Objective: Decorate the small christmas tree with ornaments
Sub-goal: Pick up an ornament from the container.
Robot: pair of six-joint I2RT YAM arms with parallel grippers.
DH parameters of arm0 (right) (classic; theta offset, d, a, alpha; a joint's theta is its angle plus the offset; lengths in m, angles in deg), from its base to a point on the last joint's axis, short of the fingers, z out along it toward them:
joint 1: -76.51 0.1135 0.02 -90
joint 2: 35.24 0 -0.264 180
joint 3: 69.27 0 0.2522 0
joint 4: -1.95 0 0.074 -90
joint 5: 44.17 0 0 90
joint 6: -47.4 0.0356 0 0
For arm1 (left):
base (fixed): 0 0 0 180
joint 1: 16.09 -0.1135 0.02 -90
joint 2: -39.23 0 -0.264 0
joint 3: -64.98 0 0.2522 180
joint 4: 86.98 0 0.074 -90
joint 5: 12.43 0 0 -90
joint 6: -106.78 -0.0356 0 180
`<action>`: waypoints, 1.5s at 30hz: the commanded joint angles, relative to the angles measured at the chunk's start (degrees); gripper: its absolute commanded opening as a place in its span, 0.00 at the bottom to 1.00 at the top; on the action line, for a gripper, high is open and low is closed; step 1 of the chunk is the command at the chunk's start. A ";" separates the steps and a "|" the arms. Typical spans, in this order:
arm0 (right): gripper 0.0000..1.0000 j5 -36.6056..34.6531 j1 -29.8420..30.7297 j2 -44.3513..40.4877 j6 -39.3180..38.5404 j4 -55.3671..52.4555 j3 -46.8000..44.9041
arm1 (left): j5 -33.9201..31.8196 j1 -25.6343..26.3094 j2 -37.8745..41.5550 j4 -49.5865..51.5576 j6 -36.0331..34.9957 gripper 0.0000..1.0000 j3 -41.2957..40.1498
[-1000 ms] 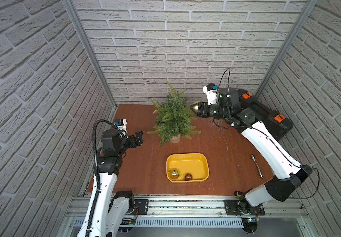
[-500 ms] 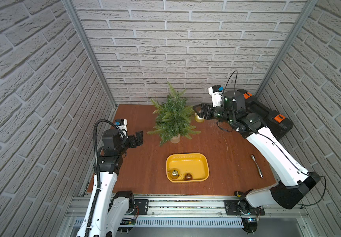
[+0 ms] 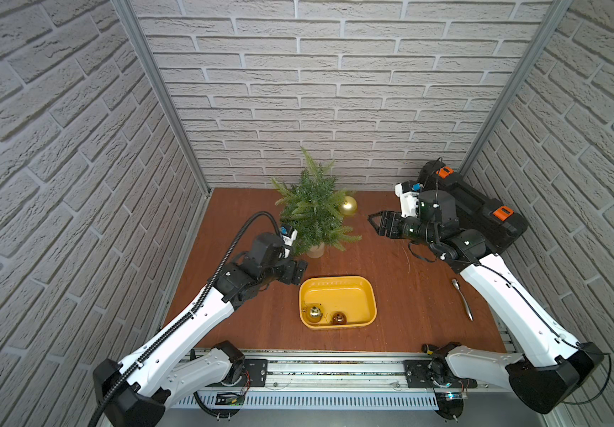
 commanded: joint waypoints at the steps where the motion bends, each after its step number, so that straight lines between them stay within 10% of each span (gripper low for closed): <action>1: 0.75 -0.65 -0.90 -2.89 0.10 0.51 -3.11 | -7.94 7.04 -3.42 6.10 5.06 0.90 2.02; 16: 0.74 0.84 -1.57 -4.45 -0.10 1.43 -9.19 | -2.46 20.79 -27.53 19.46 8.67 0.80 10.33; 45: 0.73 1.04 -1.70 -5.05 -0.42 0.01 -9.86 | -1.66 18.13 -39.97 15.74 4.69 0.59 8.24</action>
